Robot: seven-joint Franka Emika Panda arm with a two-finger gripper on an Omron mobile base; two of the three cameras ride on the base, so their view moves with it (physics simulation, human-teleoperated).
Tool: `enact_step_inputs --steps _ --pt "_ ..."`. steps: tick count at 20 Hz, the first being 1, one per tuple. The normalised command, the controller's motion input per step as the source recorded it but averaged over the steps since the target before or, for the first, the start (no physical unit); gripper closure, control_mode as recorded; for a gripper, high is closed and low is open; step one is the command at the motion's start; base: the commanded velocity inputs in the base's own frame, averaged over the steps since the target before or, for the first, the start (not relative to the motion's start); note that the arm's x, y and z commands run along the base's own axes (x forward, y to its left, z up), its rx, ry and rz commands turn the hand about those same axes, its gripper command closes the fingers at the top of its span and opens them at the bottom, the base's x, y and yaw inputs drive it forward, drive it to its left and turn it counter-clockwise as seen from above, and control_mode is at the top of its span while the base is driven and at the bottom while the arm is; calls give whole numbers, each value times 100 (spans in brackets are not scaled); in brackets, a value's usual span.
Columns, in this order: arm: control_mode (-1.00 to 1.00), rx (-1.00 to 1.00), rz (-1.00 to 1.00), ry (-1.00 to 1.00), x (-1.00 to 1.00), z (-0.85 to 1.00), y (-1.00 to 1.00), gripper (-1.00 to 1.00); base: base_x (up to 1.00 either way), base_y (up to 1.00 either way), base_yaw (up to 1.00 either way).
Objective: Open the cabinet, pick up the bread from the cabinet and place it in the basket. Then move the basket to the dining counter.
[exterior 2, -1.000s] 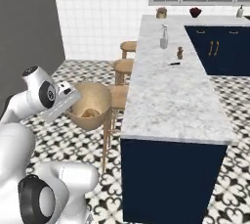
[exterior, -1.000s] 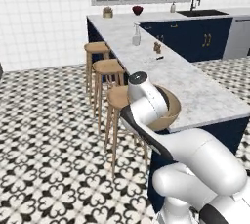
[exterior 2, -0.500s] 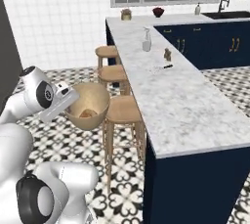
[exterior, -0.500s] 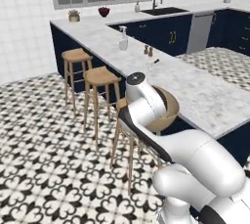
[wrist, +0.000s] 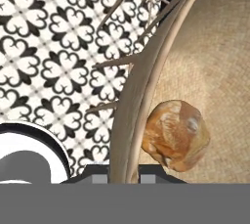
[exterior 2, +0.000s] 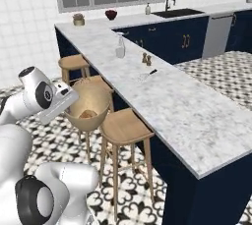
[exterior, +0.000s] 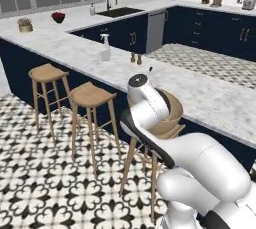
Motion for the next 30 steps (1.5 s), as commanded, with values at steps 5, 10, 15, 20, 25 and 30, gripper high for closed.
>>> enact_step_inputs --steps 5,10,15,20,25,30 --pt "100 0 0 0 0 0 0 100 27 100 -53" --pt "100 0 0 0 0 0 0 100 34 100 -51" --pt "100 0 0 0 0 0 0 100 47 100 -47" --pt "100 0 0 0 0 0 0 100 45 100 -49" --pt "100 0 0 0 0 0 0 100 36 96 -42" --pt "100 0 0 0 0 0 0 100 36 95 -32"
